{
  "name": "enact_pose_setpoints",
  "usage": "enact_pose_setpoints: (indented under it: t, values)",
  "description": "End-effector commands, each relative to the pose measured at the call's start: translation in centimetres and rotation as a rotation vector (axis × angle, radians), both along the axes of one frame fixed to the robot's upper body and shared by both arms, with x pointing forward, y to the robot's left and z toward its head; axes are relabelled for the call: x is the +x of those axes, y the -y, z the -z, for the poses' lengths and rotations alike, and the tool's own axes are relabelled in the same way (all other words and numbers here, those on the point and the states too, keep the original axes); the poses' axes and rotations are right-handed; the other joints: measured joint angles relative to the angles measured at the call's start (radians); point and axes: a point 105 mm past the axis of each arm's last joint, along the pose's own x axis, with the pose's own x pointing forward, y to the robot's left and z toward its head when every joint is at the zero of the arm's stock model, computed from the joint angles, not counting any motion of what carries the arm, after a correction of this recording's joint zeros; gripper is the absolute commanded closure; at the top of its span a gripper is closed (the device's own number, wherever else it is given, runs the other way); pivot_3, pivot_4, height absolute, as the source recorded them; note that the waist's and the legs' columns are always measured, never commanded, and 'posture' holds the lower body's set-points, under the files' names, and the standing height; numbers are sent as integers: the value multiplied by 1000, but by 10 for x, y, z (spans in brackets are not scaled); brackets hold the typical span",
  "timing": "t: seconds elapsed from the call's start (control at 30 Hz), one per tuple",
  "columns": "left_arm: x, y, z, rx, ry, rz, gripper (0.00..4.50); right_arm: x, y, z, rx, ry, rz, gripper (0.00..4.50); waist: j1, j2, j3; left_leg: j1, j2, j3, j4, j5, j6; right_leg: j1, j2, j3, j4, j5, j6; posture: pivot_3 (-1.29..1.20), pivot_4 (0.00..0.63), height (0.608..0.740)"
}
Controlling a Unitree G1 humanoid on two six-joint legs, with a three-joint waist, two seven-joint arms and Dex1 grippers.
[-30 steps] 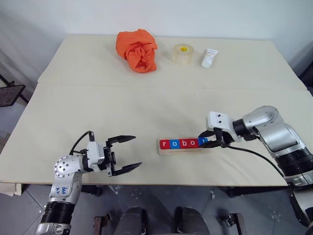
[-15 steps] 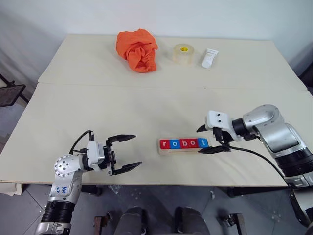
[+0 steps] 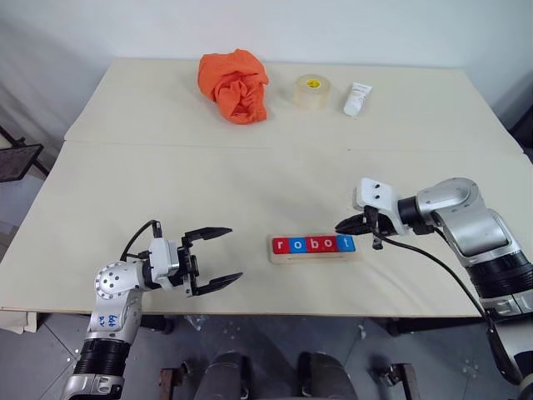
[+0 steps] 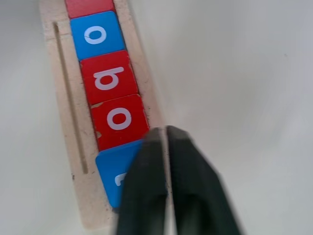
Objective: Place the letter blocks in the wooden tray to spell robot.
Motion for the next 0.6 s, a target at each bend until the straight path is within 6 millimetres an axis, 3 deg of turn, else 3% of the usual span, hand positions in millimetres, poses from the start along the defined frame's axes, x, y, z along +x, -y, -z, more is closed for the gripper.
enact_pose_setpoints:
  t: [0.03,0.4,0.5,0.6]
  values:
    - [-4,1,-4,3,30,6,0,0,-2,-5,2,31,-13,4485,0,0,0,0,0,0,0,0,0,0,0,0,0,0,0,0,150,740]
    - [-2,1,-3,3,28,4,0,-3,7,5,-40,16,-3,4485,1,0,0,0,0,0,0,0,0,0,0,0,0,0,0,0,150,740]
    - [-1,1,-3,2,28,6,0,-3,9,4,-37,24,2,4485,1,0,0,0,0,0,0,0,0,0,0,0,0,0,0,0,150,740]
    - [1,2,-3,2,30,10,0,2,3,-11,12,84,13,4485,0,0,0,0,0,0,0,0,0,0,0,0,0,0,0,0,150,740]
